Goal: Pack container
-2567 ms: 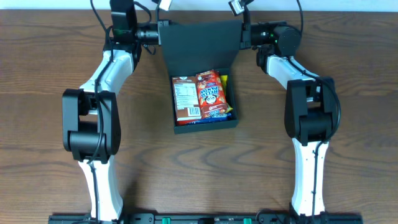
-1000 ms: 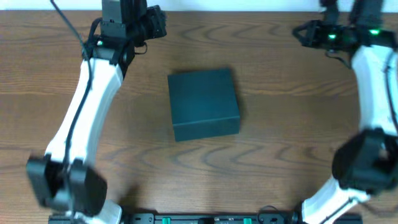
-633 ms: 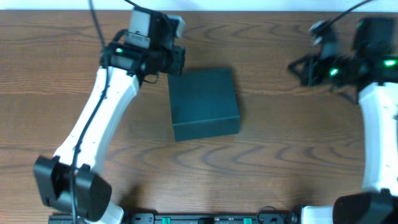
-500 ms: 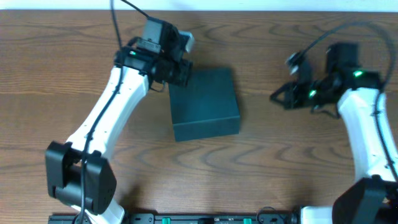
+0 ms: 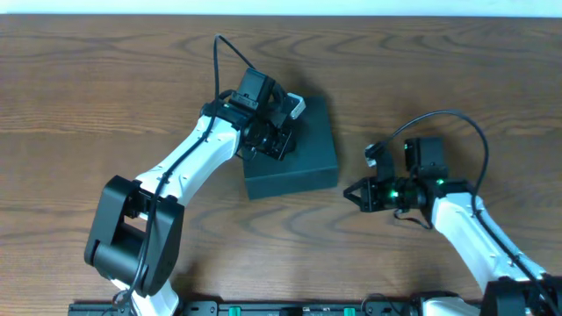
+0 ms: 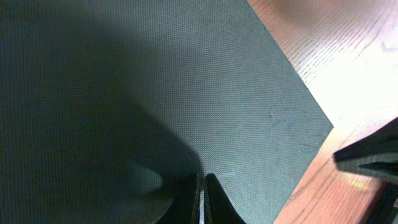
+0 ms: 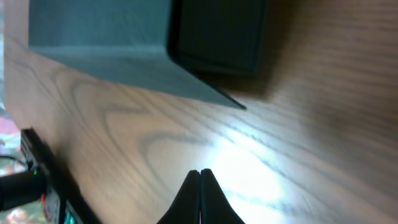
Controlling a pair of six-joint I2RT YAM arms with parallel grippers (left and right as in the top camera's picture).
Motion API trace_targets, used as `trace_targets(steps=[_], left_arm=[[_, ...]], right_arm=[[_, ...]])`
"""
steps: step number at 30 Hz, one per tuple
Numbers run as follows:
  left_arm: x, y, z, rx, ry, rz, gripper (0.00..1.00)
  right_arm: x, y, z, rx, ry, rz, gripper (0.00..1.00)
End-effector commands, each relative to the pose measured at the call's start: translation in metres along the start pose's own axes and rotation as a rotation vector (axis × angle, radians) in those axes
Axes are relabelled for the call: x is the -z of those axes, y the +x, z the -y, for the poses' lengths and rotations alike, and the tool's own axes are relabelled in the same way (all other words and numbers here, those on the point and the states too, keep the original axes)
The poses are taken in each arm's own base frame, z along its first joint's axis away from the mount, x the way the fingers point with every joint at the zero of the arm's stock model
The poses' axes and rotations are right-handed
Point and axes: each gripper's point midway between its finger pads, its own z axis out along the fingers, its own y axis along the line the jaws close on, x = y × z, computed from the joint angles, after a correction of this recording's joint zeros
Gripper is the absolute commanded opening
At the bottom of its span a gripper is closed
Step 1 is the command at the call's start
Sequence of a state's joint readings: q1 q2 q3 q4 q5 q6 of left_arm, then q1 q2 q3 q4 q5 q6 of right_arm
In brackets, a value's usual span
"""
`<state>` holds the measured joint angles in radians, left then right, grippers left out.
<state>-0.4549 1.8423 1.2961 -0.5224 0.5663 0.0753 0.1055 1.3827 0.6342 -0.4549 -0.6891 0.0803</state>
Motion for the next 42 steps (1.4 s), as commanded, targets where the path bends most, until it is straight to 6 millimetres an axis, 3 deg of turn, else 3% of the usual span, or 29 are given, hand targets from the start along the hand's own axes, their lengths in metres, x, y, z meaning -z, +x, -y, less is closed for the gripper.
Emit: trace_targets(steps=[1, 13, 20, 22, 26, 29, 32, 34, 36, 38, 42], left_arm=[[-0.008, 0.015, -0.004, 0.022, -0.009, -0.038, 0.06], [-0.01, 0.016, -0.007, 0.042, -0.022, -0.042, 0.06], [-0.01, 0.016, -0.007, 0.043, -0.022, -0.042, 0.06], [-0.01, 0.016, -0.008, 0.051, -0.022, -0.042, 0.06], [-0.005, 0.013, -0.008, 0.05, -0.024, -0.03, 0.06], [0.016, -0.003, -0.007, 0.058, -0.033, 0.034, 0.06], [0.056, -0.022, -0.005, 0.048, -0.055, 0.141, 0.06], [0.096, -0.035, -0.016, 0.084, -0.138, 0.245, 0.06], [0.122, -0.039, -0.034, 0.111, -0.238, 0.306, 0.06], [0.134, -0.034, -0.06, 0.178, -0.322, 0.315, 0.06], [0.114, -0.008, -0.097, 0.349, -0.351, 0.242, 0.06]], right_arm=[[-0.008, 0.0, -0.012, -0.044, -0.038, 0.017, 0.02], [-0.05, -0.027, -0.017, -0.007, 0.194, 0.179, 0.02], [-0.075, -0.03, -0.013, -0.024, 0.187, 0.185, 0.02], [-0.076, -0.034, -0.022, -0.009, 0.141, 0.195, 0.02], [-0.063, -0.042, -0.048, 0.003, 0.033, 0.187, 0.02], [-0.032, -0.055, -0.058, 0.033, 0.03, 0.224, 0.02], [0.011, -0.073, -0.069, 0.122, 0.054, 0.313, 0.02], [0.043, -0.086, -0.057, 0.11, 0.153, 0.412, 0.02], [0.057, -0.089, -0.04, 0.078, 0.22, 0.447, 0.02], [0.057, -0.086, -0.023, 0.035, 0.252, 0.426, 0.02], [0.027, -0.073, 0.001, -0.024, 0.274, 0.309, 0.02]])
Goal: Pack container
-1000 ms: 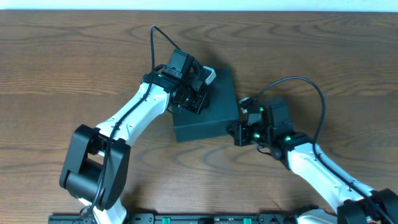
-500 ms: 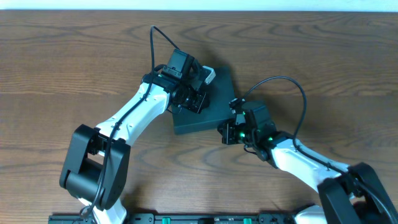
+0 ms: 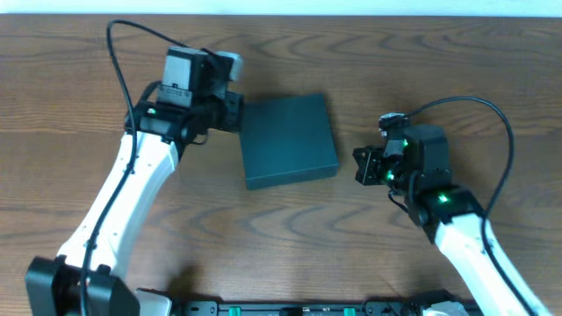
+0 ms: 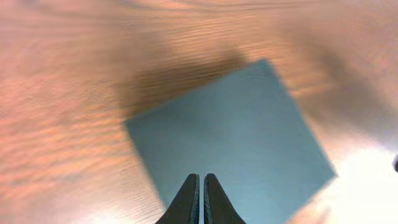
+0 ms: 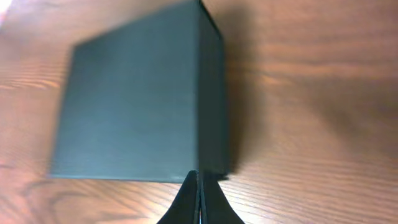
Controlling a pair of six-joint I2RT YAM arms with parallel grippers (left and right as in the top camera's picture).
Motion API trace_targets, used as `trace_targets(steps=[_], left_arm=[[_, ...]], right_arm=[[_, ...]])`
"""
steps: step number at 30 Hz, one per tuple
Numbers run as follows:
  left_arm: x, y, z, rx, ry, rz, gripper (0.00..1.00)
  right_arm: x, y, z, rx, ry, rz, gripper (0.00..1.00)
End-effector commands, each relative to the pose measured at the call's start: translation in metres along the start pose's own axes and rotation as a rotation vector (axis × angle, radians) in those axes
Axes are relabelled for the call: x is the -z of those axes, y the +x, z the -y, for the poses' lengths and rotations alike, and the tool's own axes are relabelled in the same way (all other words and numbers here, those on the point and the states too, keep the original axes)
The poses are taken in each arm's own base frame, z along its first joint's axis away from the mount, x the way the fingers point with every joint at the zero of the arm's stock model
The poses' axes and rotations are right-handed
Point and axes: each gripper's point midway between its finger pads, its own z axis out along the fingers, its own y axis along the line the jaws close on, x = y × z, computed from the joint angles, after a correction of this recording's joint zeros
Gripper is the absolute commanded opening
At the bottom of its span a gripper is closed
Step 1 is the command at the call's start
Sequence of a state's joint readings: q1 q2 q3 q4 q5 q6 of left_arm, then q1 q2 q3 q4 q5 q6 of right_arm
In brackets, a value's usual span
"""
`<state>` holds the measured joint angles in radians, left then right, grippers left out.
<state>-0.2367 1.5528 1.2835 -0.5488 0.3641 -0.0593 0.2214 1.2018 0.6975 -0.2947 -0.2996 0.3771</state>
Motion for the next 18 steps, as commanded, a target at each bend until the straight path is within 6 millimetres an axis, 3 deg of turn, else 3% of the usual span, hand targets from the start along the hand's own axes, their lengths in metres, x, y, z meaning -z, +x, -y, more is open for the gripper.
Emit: trace_targets(steps=[1, 4, 8, 18], left_arm=[[-0.034, 0.034, -0.039, 0.157, -0.096, -0.114, 0.06], [-0.063, 0.064, -0.056, 0.292, -0.116, -0.212, 0.06], [-0.088, 0.078, -0.049, 0.346, -0.035, -0.27, 0.06], [-0.103, 0.062, -0.045, 0.348, 0.028, -0.209, 0.06]], right_arm=[[-0.024, 0.019, 0.014, -0.003, 0.031, -0.094, 0.02], [-0.051, 0.039, 0.007, -0.023, -0.057, -0.191, 0.02], [-0.062, 0.053, -0.007, -0.044, -0.149, -0.256, 0.02], [-0.057, 0.063, -0.019, -0.057, -0.212, -0.306, 0.02]])
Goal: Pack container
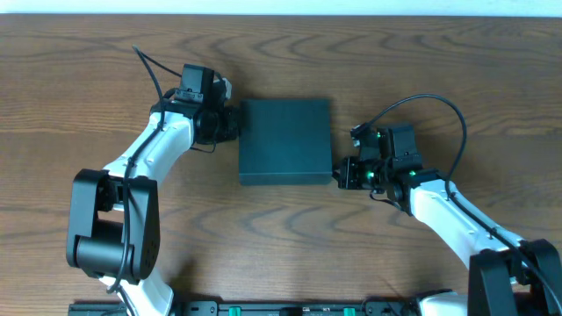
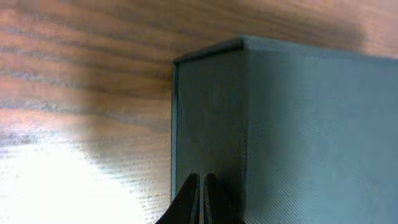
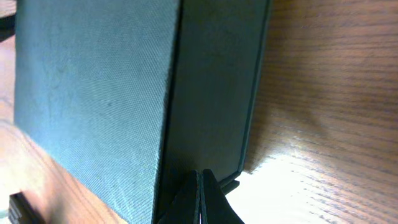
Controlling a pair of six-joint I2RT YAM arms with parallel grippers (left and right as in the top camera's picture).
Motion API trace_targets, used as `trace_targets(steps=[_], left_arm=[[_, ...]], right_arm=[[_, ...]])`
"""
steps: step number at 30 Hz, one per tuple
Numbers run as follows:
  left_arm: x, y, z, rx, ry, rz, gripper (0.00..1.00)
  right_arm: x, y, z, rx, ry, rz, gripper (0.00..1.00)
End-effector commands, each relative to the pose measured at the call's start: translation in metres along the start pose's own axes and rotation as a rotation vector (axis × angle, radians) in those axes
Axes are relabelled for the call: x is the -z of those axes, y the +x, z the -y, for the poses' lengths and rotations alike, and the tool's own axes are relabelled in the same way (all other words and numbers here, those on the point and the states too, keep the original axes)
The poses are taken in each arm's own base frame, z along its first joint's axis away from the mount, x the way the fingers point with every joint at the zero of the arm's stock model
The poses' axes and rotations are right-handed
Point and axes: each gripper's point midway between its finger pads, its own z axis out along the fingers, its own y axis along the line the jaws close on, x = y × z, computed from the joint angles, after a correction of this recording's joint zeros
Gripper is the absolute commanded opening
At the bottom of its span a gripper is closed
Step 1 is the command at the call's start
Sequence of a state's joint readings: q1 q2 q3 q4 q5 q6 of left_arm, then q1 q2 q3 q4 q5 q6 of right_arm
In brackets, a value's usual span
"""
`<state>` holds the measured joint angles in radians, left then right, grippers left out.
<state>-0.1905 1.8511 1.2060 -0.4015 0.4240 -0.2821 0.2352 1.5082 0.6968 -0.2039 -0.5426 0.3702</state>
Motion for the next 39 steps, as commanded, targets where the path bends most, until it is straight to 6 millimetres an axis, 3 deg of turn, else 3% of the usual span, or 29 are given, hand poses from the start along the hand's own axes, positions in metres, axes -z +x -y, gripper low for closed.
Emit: trace_targets(steps=[1, 5, 8, 11, 15, 16, 17, 18, 19, 21, 23, 27, 31, 39], left_arm=[[-0.003, -0.002, 0.007, 0.005, 0.044, -0.001, 0.06], [-0.003, -0.004, 0.008, 0.002, 0.046, 0.006, 0.06], [0.004, -0.002, 0.002, 0.018, 0.03, -0.004, 0.06], [0.039, -0.017, -0.012, 0.012, -0.038, 0.077, 0.06], [0.11, -0.037, 0.004, -0.078, -0.019, 0.24, 0.06], [0.127, -0.04, 0.01, -0.103, -0.013, 0.283, 0.06], [0.154, -0.043, 0.022, -0.139, 0.001, 0.351, 0.19], [0.174, -0.044, 0.031, -0.168, 0.012, 0.404, 0.61], [0.194, -0.044, 0.039, -0.188, 0.02, 0.456, 0.95], [0.228, -0.041, 0.047, -0.209, 0.004, 0.547, 0.95], [0.254, -0.036, 0.056, -0.229, 0.012, 0.61, 0.95], [0.287, -0.027, 0.068, -0.26, 0.034, 0.695, 0.95], [0.296, -0.023, 0.072, -0.269, 0.04, 0.719, 0.95], [0.284, -0.018, 0.065, -0.249, 0.025, 0.664, 0.95]], right_arm=[[-0.002, 0.008, -0.012, 0.015, -0.047, -0.036, 0.02], [-0.002, 0.007, -0.003, 0.015, 0.002, -0.028, 0.02], [0.01, -0.008, 0.015, 0.014, 0.109, 0.016, 0.02], [0.05, -0.038, 0.025, 0.081, 0.225, 0.055, 0.01], [0.108, -0.077, 0.018, 0.152, 0.33, 0.139, 0.02], [0.121, -0.086, 0.013, 0.164, 0.339, 0.169, 0.09], [0.14, -0.1, 0.002, 0.181, 0.345, 0.224, 0.38], [0.155, -0.11, -0.006, 0.196, 0.347, 0.271, 0.62], [0.169, -0.119, -0.015, 0.212, 0.351, 0.319, 0.99], [0.193, -0.129, -0.031, 0.243, 0.357, 0.396, 0.99], [0.204, -0.129, -0.04, 0.26, 0.35, 0.433, 0.99], [0.212, -0.128, -0.045, 0.269, 0.346, 0.454, 0.99], [0.209, -0.127, -0.043, 0.264, 0.348, 0.442, 0.99], [0.208, -0.125, -0.042, 0.26, 0.35, 0.433, 0.99]])
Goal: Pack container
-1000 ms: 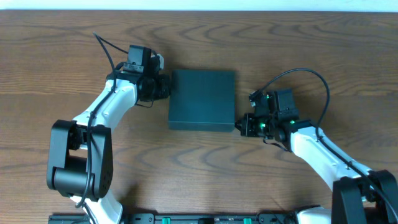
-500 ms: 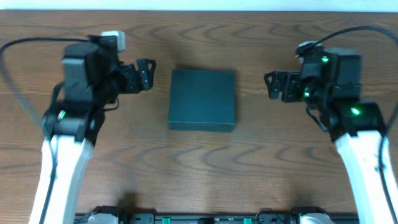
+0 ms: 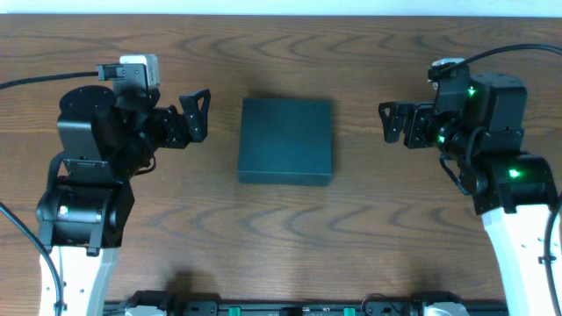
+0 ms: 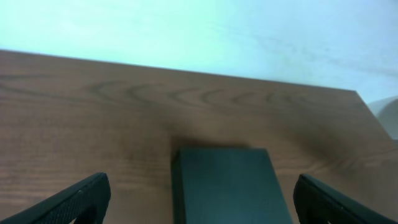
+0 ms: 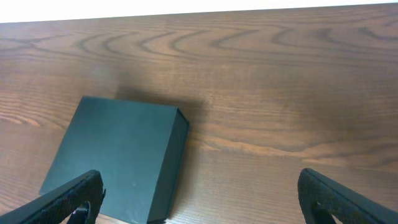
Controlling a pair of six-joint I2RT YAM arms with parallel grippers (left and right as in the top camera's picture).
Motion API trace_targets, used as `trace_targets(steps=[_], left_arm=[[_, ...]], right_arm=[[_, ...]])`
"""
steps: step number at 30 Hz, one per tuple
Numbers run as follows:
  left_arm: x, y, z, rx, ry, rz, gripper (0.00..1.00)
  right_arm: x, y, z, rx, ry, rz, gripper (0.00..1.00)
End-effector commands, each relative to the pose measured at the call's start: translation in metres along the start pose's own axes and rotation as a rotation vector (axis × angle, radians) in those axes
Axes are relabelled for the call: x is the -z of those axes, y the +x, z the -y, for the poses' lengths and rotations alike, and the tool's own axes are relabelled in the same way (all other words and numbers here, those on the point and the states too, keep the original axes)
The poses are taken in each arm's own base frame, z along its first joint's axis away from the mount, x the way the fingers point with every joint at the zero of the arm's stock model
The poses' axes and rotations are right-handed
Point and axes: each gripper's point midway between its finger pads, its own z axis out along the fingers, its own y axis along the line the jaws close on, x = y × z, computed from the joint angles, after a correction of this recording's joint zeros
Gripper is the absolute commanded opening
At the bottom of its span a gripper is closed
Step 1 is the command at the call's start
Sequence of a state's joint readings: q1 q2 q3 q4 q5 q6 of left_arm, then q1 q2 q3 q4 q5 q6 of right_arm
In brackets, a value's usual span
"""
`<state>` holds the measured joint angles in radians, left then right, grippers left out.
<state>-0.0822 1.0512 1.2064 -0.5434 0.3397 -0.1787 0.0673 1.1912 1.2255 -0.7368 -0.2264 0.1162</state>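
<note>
A closed dark green box [image 3: 286,140] lies flat on the wooden table [image 3: 281,237], its edges square to the table's. My left gripper [image 3: 197,115] hangs open to the left of the box and apart from it, with nothing between its fingers. My right gripper [image 3: 390,123] hangs open to the right of the box, also apart and holding nothing. In the left wrist view the box [image 4: 227,183] sits ahead between the wide-spread fingers [image 4: 68,202]. In the right wrist view the box [image 5: 118,155] lies ahead to the left, next to one finger [image 5: 68,199].
Bare wood surrounds the box on all sides. The table's far edge [image 3: 281,15] meets a pale wall. A dark rail [image 3: 281,307] runs along the near edge between the arm bases.
Both grippers were shut and pressed against the box's left and right sides. Now both stand open, well back from the box. The box stays in place.
First the box lay skewed, with my shut left gripper on its lid and my shut right gripper beside it. Then both shut grippers were off the box. Later they touched its two sides and it lay square. Now both are open and away.
</note>
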Motion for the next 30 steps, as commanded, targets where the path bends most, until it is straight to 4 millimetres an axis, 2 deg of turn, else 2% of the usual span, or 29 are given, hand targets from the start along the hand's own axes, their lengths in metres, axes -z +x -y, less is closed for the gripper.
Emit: trace_targets(steps=[1, 3, 7, 9, 12, 19, 23, 26, 30], left_arm=[[-0.001, 0.005, -0.003, -0.01, -0.014, -0.028, 0.95], [-0.001, 0.011, -0.004, -0.004, -0.021, -0.052, 0.95], [0.003, 0.04, -0.015, 0.019, -0.075, -0.164, 0.95], [0.008, 0.047, -0.026, 0.0, -0.137, -0.189, 0.95], [0.031, 0.052, -0.042, -0.008, -0.252, -0.182, 0.95], [0.112, 0.062, -0.062, -0.02, -0.45, -0.066, 0.95], [0.138, 0.087, -0.076, 0.006, -0.511, 0.012, 0.95], [0.14, 0.116, -0.087, 0.014, -0.524, 0.086, 0.95], [0.123, 0.151, -0.1, 0.014, -0.508, 0.149, 0.95]], right_arm=[[0.0, -0.001, 0.004, 0.017, 0.017, 0.001, 0.99], [0.0, -0.001, 0.004, 0.017, 0.017, 0.001, 0.99], [0.0, -0.001, 0.004, 0.017, 0.017, 0.001, 0.99], [0.0, -0.001, 0.004, 0.017, 0.017, 0.001, 0.99], [0.0, -0.001, 0.004, 0.017, 0.017, 0.001, 0.99], [0.0, -0.001, 0.004, 0.017, 0.017, 0.001, 0.99], [0.0, -0.001, 0.004, 0.017, 0.017, 0.001, 0.99], [0.0, -0.001, 0.004, 0.017, 0.017, 0.001, 0.99], [0.0, -0.001, 0.004, 0.017, 0.017, 0.001, 0.99]])
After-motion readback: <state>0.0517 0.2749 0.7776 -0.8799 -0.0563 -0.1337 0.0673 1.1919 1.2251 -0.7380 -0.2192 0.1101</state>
